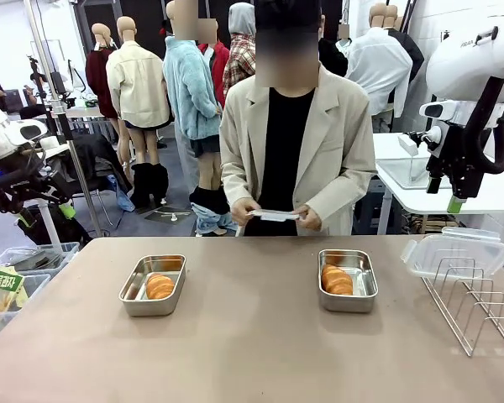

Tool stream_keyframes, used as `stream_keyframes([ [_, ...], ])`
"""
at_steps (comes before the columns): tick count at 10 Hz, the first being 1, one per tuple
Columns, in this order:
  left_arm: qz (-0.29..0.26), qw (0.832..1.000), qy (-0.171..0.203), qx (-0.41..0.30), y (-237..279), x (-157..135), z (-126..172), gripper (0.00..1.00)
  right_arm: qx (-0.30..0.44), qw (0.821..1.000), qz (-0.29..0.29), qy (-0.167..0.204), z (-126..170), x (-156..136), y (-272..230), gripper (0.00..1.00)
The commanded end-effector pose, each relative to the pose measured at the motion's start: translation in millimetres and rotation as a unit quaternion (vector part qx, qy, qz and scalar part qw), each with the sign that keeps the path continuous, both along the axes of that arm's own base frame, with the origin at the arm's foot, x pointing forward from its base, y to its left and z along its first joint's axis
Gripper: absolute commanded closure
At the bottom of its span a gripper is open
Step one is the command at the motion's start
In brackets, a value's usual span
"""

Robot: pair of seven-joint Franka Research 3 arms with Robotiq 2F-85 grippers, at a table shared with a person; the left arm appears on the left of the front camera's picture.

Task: Place the bread in airtight containers.
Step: Pick up one Airtight Container lid and hand it to the human.

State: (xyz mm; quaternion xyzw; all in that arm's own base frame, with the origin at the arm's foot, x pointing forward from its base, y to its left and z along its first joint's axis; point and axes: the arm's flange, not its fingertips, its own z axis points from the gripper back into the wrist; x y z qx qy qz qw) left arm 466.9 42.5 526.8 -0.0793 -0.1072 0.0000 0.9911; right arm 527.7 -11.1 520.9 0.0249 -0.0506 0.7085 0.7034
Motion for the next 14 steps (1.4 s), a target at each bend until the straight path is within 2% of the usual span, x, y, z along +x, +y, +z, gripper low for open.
stream_keyframes([
  [1, 0.001, 1.000, 0.000, 0.008, 1.7, 0.5, 1.9, 0.00, 0.000, 1.000, 0.001, -0.002, -0.4, 0.0, -0.3, 0.00],
  [14, 0.001, 1.000, 0.000, 0.008, 1.7, 0.5, 1.9, 0.00, 0.000, 1.000, 0.000, 0.000, 0.0, 0.0, 0.0, 0.00],
])
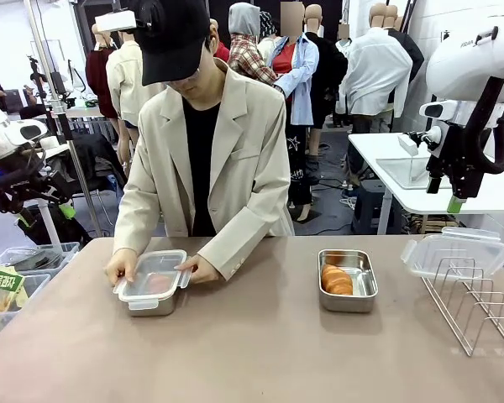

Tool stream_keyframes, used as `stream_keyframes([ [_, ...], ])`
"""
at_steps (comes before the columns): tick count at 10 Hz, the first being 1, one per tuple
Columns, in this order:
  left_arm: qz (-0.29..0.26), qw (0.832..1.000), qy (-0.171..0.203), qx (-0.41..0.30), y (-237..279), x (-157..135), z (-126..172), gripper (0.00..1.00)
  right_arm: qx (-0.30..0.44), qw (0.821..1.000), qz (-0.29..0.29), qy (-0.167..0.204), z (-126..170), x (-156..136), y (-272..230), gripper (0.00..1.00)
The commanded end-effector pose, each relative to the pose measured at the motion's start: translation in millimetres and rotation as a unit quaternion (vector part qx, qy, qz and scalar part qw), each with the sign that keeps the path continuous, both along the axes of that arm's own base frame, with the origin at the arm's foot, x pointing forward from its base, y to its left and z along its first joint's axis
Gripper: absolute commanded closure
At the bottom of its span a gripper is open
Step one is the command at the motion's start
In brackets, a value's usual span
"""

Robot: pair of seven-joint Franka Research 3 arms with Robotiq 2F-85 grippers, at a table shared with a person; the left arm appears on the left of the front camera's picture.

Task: Place the bread in airtight containers.
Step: Pick up one Airtight Container lid and hand it to the human.

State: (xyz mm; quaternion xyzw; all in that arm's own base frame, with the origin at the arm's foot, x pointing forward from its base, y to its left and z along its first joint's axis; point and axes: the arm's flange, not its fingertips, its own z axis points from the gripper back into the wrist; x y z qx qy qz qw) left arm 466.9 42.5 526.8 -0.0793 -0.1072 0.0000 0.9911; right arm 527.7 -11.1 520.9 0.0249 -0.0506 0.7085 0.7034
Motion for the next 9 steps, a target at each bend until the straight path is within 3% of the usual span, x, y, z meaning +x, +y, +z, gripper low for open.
stream_keyframes([
  [1, 0.001, 1.000, 0.000, 0.008, 1.7, 0.5, 1.9, 0.00, 0.000, 1.000, 0.000, 0.000, 0.0, 0.0, 0.0, 0.00],
  [9, 0.001, 1.000, 0.000, 0.008, 1.7, 0.5, 1.9, 0.00, 0.000, 1.000, 0.000, 0.000, 0.0, 0.0, 0.0, 0.00],
])
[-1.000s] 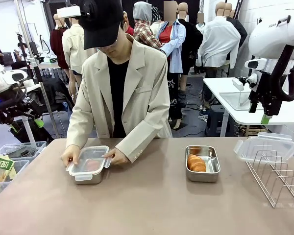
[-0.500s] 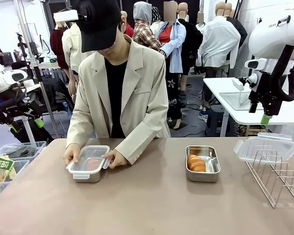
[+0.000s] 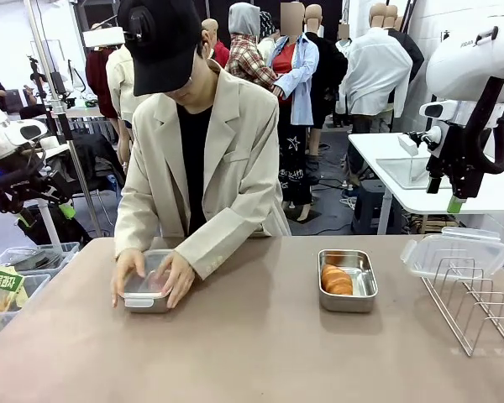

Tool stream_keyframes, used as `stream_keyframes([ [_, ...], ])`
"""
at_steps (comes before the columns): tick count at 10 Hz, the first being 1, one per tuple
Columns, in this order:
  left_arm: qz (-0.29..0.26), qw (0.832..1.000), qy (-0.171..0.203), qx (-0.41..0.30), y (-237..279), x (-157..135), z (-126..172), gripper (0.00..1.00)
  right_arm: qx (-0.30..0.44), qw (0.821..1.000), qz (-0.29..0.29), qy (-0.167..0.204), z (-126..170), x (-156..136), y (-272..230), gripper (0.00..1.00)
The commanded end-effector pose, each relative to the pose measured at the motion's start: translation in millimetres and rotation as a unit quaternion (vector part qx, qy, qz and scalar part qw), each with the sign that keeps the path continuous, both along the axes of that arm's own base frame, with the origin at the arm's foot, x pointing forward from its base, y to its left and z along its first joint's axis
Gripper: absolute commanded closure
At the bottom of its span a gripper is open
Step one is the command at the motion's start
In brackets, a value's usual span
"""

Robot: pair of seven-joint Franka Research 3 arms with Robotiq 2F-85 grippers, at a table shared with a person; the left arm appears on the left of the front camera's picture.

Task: Place the bread in airtight containers.
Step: Pick up one Airtight Container lid and hand it to the human.

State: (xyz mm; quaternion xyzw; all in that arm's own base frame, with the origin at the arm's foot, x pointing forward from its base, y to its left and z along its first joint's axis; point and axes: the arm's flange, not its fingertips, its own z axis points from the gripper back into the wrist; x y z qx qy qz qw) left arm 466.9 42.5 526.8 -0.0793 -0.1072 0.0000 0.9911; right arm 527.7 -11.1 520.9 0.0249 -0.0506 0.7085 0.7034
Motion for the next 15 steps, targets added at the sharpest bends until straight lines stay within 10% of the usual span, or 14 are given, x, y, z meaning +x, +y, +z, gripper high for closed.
stream_keyframes([
  [1, 0.001, 1.000, 0.000, 0.008, 1.7, 0.5, 1.9, 0.00, 0.000, 1.000, 0.000, 0.000, 0.0, 0.0, 0.0, 0.00],
  [15, 0.001, 1.000, 0.000, 0.008, 1.7, 0.5, 1.9, 0.00, 0.000, 1.000, 0.000, 0.000, 0.0, 0.0, 0.0, 0.00],
])
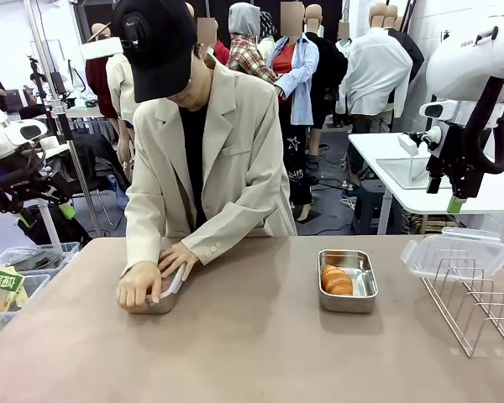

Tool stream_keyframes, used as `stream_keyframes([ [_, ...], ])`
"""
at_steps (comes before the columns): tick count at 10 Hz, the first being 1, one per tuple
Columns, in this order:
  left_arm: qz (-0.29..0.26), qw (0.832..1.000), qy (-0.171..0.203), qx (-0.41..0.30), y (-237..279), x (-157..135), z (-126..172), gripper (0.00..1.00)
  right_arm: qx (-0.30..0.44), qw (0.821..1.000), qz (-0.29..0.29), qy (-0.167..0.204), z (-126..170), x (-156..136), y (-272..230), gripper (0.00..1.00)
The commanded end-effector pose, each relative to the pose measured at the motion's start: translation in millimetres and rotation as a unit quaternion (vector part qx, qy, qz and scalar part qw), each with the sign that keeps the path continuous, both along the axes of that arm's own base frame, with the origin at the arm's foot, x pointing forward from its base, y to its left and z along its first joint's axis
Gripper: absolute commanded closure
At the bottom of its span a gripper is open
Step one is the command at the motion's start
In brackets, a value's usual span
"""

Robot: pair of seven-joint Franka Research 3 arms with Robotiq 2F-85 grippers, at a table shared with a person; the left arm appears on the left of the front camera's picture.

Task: Place the bread in airtight containers.
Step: Pick up one Airtight Container lid and hand it to the human.

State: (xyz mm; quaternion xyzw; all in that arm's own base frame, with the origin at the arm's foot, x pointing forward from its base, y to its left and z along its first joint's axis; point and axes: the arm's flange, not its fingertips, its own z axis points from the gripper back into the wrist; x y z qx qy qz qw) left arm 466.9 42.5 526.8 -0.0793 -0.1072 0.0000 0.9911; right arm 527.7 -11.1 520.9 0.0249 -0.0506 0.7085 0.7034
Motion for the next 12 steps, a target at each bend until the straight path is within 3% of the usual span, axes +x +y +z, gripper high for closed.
stream_keyframes([
  [1, 0.001, 1.000, 0.000, 0.008, 1.7, 0.5, 1.9, 0.00, 0.000, 1.000, 0.000, 0.000, 0.0, 0.0, 0.0, 0.00],
  [12, 0.001, 1.000, 0.000, 0.008, 1.7, 0.5, 1.9, 0.00, 0.000, 1.000, 0.000, 0.000, 0.0, 0.0, 0.0, 0.00],
])
